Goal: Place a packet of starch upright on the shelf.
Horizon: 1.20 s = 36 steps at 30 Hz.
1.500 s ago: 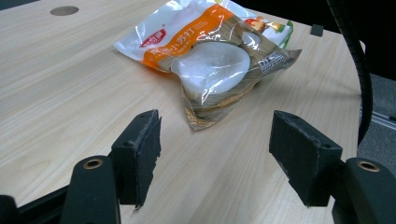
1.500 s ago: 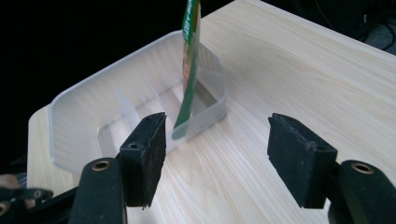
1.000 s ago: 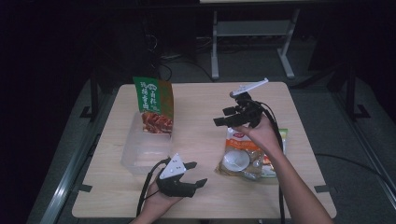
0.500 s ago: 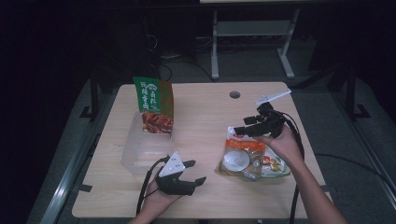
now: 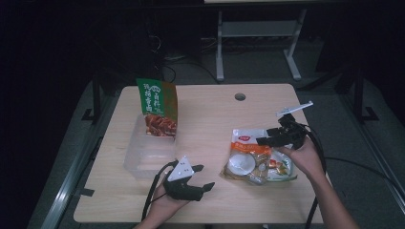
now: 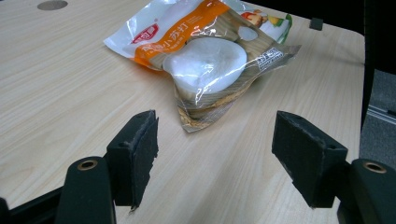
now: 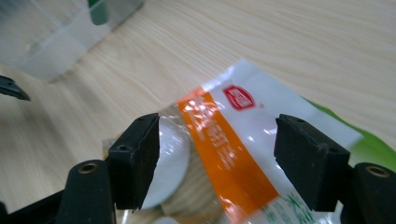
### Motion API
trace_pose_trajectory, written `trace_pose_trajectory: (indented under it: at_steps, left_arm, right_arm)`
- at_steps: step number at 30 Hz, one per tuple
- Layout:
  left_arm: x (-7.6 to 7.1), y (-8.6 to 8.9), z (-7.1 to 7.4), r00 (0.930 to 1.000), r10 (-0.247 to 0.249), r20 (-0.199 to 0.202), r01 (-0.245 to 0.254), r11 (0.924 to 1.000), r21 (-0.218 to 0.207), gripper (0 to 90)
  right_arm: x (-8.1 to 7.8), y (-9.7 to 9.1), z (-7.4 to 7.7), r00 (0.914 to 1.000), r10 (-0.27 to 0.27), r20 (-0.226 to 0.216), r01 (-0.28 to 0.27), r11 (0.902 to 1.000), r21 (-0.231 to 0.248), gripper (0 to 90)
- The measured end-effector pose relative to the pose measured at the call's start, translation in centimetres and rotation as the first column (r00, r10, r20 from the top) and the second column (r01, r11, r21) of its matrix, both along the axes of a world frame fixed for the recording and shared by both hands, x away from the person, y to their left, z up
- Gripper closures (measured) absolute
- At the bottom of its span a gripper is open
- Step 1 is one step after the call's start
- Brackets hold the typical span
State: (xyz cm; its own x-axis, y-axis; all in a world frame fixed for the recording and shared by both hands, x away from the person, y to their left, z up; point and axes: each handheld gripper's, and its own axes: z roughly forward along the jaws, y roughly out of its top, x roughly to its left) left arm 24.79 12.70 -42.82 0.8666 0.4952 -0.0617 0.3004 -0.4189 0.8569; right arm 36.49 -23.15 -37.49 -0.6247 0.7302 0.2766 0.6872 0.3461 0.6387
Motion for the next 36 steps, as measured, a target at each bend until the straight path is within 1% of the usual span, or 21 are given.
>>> trace_pose_trajectory:
  at_steps: [1,2,6,10,11,13,15,17,22,23,24,25,27,29,30,32,33,36]
  left_arm:
    - [0.0,0.0,0.0,1.0,0.002,-0.001,-0.002,1.0,0.0,30.7]
    - [0.0,0.0,0.0,1.0,0.002,-0.001,-0.002,1.0,0.0,30.6]
    - [0.1,0.0,0.0,1.0,0.003,0.001,-0.003,1.0,0.0,30.4]
    - [0.2,0.0,0.0,1.0,0.007,-0.002,-0.007,1.0,-0.005,30.3]
    - [0.2,0.0,0.0,1.0,0.005,-0.001,-0.005,1.0,-0.004,30.3]
    - [0.2,0.0,0.0,1.0,0.002,0.0,-0.002,1.0,-0.005,30.3]
    - [0.2,-0.1,-0.1,1.0,0.001,-0.003,-0.001,1.0,-0.003,30.3]
    - [0.2,-0.2,-0.1,1.0,0.0,-0.008,0.0,1.0,-0.004,30.2]
    - [0.3,-0.4,-0.2,0.9998,-0.001,-0.019,0.001,1.0,-0.009,30.1]
    - [0.3,-0.4,-0.2,0.9998,-0.002,-0.02,0.001,1.0,-0.009,30.1]
    - [0.4,-0.4,-0.2,0.9996,-0.001,-0.027,0.001,1.0,-0.01,30.0]
    - [0.4,-0.4,-0.2,0.9995,-0.003,-0.03,0.003,1.0,-0.009,30.0]
    - [0.5,-0.5,-0.3,0.9992,-0.004,-0.039,0.003,0.9999,-0.011,29.7]
    - [0.7,-0.6,-0.4,0.9986,-0.002,-0.052,0.001,0.9997,-0.023,29.4]
    - [0.7,-0.6,-0.4,0.9986,-0.002,-0.052,0.001,0.9997,-0.023,29.2]
    - [1.0,-0.7,-0.5,0.9972,-0.001,-0.075,-0.002,0.9991,-0.042,28.9]
    - [1.1,-0.8,-0.5,0.9966,-0.004,-0.082,0.0,0.9989,-0.046,28.8]
    - [1.4,-1.2,-0.6,0.9952,-0.003,-0.098,0.0,0.9993,-0.039,28.2]
  right_arm:
    - [0.1,-0.3,-0.3,1.0,-0.008,-0.003,0.008,1.0,-0.004,30.7]
    - [0.1,-0.6,-0.5,0.9997,-0.019,-0.017,0.019,0.9998,-0.011,31.0]
    - [0.5,-1.8,-1.7,0.9971,-0.058,-0.049,0.056,0.998,-0.027,31.3]
    - [0.8,-2.3,-2.8,0.9926,-0.089,-0.083,0.086,0.9957,-0.034,32.3]
    - [0.9,-2.4,-3.0,0.9921,-0.088,-0.088,0.086,0.9957,-0.034,33.3]
    - [1.0,-2.5,-3.5,0.9902,-0.09,-0.107,0.088,0.9959,-0.021,36.9]
    - [1.1,-2.5,-4.0,0.9893,-0.085,-0.119,0.084,0.9964,-0.014,43.1]
    - [1.3,-2.3,-4.3,0.9868,-0.08,-0.141,0.08,0.9968,-0.007,48.2]
    - [1.8,-1.7,-4.6,0.987,-0.068,-0.146,0.07,0.9974,0.015,61.3]
    - [1.9,-1.7,-4.6,0.9858,-0.064,-0.156,0.068,0.9975,0.021,63.4]
    - [1.9,-1.7,-4.8,0.9859,-0.062,-0.156,0.068,0.9971,0.035,66.7]
    - [2.0,-1.7,-4.8,0.986,-0.057,-0.157,0.064,0.9974,0.035,72.3]
    - [1.9,-1.5,-4.7,0.9877,-0.048,-0.149,0.054,0.9978,0.038,79.8]
    - [1.7,-1.4,-4.4,0.9898,-0.031,-0.139,0.038,0.9979,0.053,85.9]
    - [1.5,-1.3,-4.2,0.9912,-0.019,-0.131,0.026,0.9982,0.054,87.9]
    - [1.1,-1.0,-3.7,0.9934,-0.003,-0.114,0.009,0.9989,0.045,89.3]
    - [0.9,-0.9,-3.4,0.9941,0.013,-0.108,-0.008,0.9989,0.046,89.4]
    - [0.1,-0.5,-2.6,0.9967,0.044,-0.069,-0.041,0.9982,0.043,89.7]
